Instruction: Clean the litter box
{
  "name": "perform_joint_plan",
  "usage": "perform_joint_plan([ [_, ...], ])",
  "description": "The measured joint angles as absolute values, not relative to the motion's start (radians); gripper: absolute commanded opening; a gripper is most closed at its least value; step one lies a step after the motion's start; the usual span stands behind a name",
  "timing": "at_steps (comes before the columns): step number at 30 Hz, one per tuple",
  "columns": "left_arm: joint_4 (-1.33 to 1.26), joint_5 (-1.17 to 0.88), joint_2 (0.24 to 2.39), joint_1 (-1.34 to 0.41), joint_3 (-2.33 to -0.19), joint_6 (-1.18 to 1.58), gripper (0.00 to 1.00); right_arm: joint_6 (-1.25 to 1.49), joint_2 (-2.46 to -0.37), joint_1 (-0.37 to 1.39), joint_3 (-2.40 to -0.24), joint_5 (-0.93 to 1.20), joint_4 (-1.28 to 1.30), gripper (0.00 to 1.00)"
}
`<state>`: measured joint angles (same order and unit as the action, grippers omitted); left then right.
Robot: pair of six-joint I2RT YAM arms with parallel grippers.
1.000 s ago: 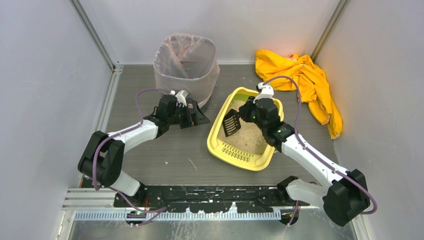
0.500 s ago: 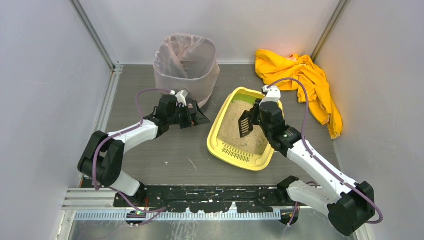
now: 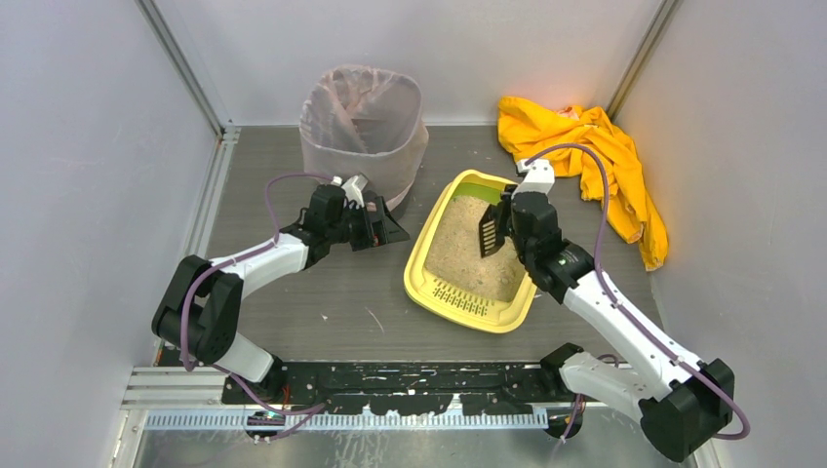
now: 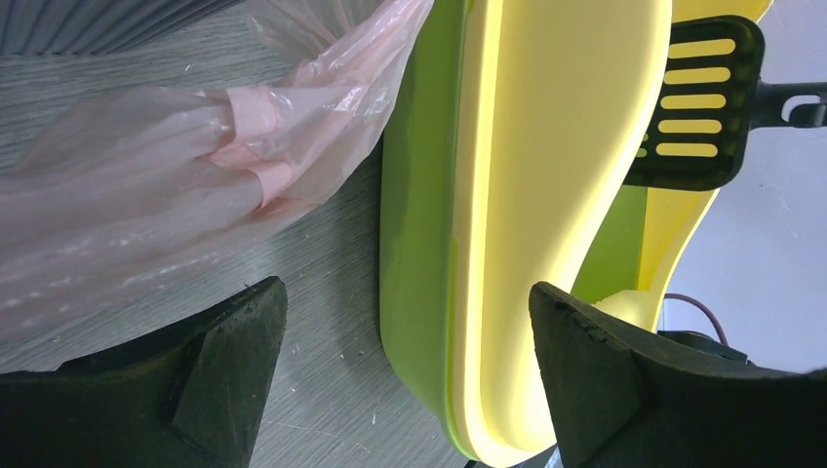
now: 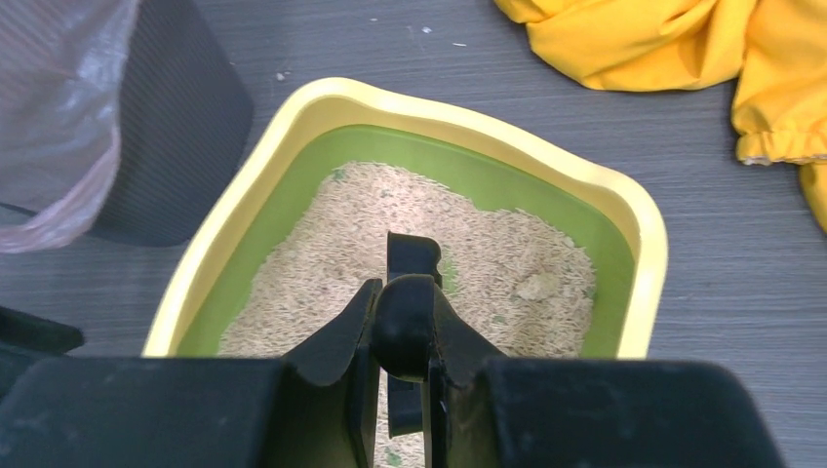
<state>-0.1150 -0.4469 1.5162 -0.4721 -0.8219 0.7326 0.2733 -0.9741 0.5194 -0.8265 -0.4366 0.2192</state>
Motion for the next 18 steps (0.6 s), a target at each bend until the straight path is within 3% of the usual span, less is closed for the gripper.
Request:
perform_joint_plan([
  [11, -0.115, -0.449, 1.517, -0.472, -0.822, 0.733, 0.93, 0.179, -1.129, 0.534, -0.939, -0.569, 0.27, 0.01],
  [18, -0.115, -0.464, 1.517, -0.472, -0.822, 0.735, 0.93, 0.086, -1.364, 0.691, -1.13, -0.772, 0.289, 0.01],
])
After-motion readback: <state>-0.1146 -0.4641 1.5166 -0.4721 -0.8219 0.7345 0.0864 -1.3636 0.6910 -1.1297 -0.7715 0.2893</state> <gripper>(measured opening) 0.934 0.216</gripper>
